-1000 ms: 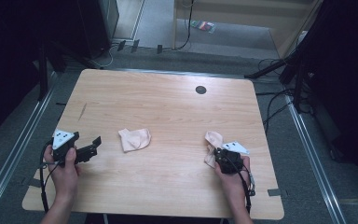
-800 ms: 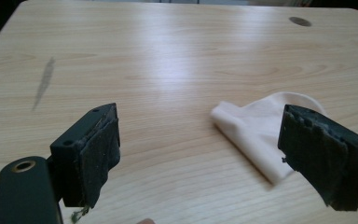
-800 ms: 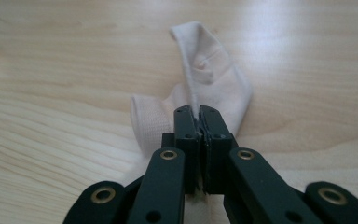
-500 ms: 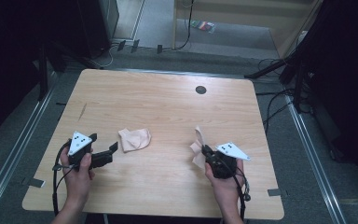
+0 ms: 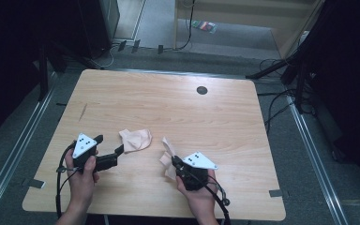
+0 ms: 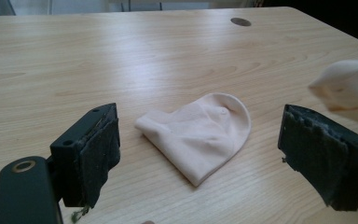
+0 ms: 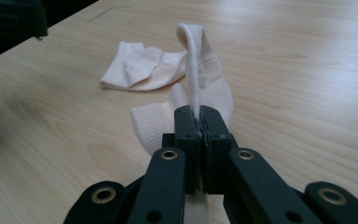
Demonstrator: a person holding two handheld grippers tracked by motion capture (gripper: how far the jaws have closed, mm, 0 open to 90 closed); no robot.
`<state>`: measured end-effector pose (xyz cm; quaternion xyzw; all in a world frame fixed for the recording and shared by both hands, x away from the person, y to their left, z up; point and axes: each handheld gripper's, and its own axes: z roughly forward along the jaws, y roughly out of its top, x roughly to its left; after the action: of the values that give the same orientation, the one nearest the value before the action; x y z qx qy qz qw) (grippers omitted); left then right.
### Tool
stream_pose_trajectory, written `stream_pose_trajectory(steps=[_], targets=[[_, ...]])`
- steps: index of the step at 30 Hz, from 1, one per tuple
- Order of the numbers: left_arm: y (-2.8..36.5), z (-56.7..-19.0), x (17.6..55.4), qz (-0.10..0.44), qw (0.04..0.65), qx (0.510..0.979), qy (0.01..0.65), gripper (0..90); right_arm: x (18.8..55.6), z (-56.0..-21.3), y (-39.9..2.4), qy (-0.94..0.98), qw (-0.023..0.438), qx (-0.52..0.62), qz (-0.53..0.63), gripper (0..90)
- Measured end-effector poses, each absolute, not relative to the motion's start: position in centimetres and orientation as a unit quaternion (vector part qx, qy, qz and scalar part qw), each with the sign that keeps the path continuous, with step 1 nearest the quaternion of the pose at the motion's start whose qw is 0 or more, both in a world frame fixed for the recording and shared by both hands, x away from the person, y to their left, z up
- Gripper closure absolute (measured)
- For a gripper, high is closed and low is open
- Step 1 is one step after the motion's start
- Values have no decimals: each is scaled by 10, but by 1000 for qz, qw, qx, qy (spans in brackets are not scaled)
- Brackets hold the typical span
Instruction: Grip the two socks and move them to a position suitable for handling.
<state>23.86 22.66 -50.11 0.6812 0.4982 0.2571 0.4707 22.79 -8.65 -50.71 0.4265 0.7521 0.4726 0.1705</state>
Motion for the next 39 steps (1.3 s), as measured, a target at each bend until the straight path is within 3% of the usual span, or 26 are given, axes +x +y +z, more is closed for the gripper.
stream_pose_trajectory(steps=[6, 7, 8, 9, 10, 12, 15, 16, 19, 21, 23, 27, 32, 33, 35, 39], targets=[[222, -502, 238, 253, 469, 688, 493, 132, 229, -523, -73, 749, 188, 445, 453, 854], [221, -503, 239, 254, 468, 688, 492, 132, 230, -526, -74, 747, 190, 453, 447, 772], [221, -503, 239, 254, 468, 688, 492, 132, 230, -526, -74, 747, 190, 453, 447, 772], [221, -504, 239, 253, 467, 690, 491, 132, 235, -530, -76, 742, 181, 467, 446, 580], [221, -504, 239, 253, 467, 690, 491, 132, 236, -531, -78, 738, 179, 471, 449, 535], [222, -505, 240, 251, 466, 689, 494, 132, 236, -528, -82, 730, 178, 473, 461, 524], [222, -505, 240, 251, 465, 690, 495, 132, 233, -523, -84, 730, 185, 458, 473, 568], [222, -506, 241, 250, 464, 691, 495, 132, 229, -520, -82, 745, 183, 432, 475, 620], [222, -506, 241, 249, 464, 692, 494, 132, 225, -523, -76, 768, 170, 410, 462, 631], [221, -506, 240, 249, 463, 693, 494, 132, 221, -529, -68, 783, 166, 403, 443, 612], [221, -506, 240, 249, 464, 693, 493, 132, 219, -537, -60, 794, 178, 403, 418, 534], [220, -507, 241, 246, 463, 695, 492, 132, 222, -546, -55, 804, 183, 408, 393, 492], [219, -508, 241, 244, 461, 699, 490, 132, 222, -553, -51, 805, 199, 411, 379, 531], [218, -508, 241, 242, 462, 698, 490, 132, 221, -553, -50, 804, 212, 412, 374, 654], [218, -509, 241, 241, 462, 698, 491, 132, 222, -553, -51, 803, 216, 412, 372, 795], [213, -511, 241, 233, 462, 702, 490, 132, 226, -551, -57, 799, 200, 424, 376, 848]])
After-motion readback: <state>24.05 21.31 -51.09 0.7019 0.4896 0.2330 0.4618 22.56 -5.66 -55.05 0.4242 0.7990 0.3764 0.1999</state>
